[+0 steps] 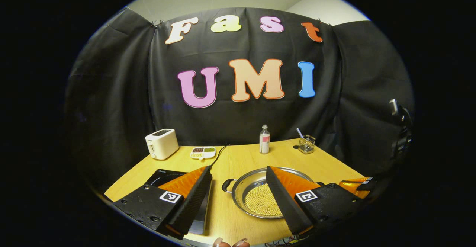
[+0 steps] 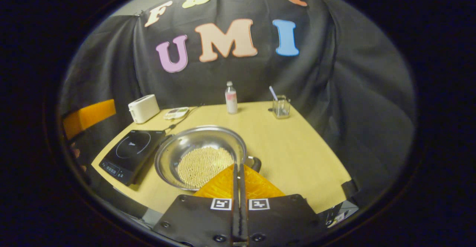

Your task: First push the handle of the pot to place it horizontally, then grasp the pot with both hands and set it on the induction cooktop.

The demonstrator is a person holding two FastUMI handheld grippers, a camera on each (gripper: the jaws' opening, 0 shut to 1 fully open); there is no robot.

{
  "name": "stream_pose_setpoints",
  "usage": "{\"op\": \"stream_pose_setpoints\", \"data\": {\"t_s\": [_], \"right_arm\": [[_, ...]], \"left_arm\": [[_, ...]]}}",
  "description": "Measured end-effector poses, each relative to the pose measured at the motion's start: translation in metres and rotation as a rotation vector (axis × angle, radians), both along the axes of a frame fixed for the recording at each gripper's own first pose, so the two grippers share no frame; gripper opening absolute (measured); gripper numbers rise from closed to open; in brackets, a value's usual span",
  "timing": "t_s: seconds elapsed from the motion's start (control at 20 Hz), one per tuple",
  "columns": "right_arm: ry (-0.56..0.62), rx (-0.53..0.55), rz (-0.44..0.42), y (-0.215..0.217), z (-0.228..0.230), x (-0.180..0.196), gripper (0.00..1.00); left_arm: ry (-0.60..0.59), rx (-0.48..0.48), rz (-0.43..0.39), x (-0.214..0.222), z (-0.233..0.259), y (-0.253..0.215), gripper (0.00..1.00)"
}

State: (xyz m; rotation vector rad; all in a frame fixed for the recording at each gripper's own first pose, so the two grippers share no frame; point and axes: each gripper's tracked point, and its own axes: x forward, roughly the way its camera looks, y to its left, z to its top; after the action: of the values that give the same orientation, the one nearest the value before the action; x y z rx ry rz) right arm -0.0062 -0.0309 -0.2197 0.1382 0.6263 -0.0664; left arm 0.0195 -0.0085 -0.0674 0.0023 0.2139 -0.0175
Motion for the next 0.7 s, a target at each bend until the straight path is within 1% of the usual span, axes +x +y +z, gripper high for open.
{"op": "stream_pose_setpoints", "data": {"t_s": [0.05,0.1,0.15,0.2,0.35,0.55,0.6,0.65,0.7], "right_arm": [[0.046,0.025,-0.005,-0.001,-0.017,-0.001,0.03],[0.076,0.038,-0.006,-0.002,-0.028,0.001,0.0],[0.097,0.038,-0.006,-0.004,-0.036,0.002,0.0],[0.113,0.037,-0.002,-0.005,-0.042,0.002,0.03],[0.16,0.056,0.007,-0.004,-0.061,0.006,0.03],[0.198,0.075,0.005,-0.005,-0.075,0.013,0.03],[0.206,0.075,0.007,-0.005,-0.079,0.015,0.07],[0.21,0.077,0.008,-0.006,-0.081,0.017,0.03],[0.214,0.076,0.009,-0.006,-0.083,0.019,0.03]], "left_arm": [[0.008,0.005,0.007,0.0,-0.003,0.001,0.96],[0.017,0.008,0.013,0.001,-0.005,0.001,0.96],[0.024,0.009,0.02,0.0,-0.008,0.001,0.96],[0.03,0.008,0.027,-0.001,-0.01,0.002,0.96],[0.062,0.002,0.048,-0.001,-0.022,0.005,0.96],[0.096,0.001,0.071,-0.001,-0.032,0.01,0.96],[0.102,0.005,0.079,-0.001,-0.035,0.012,0.96],[0.106,0.008,0.086,-0.001,-0.036,0.014,0.96],[0.11,0.009,0.091,-0.001,-0.037,0.014,0.96]]}}
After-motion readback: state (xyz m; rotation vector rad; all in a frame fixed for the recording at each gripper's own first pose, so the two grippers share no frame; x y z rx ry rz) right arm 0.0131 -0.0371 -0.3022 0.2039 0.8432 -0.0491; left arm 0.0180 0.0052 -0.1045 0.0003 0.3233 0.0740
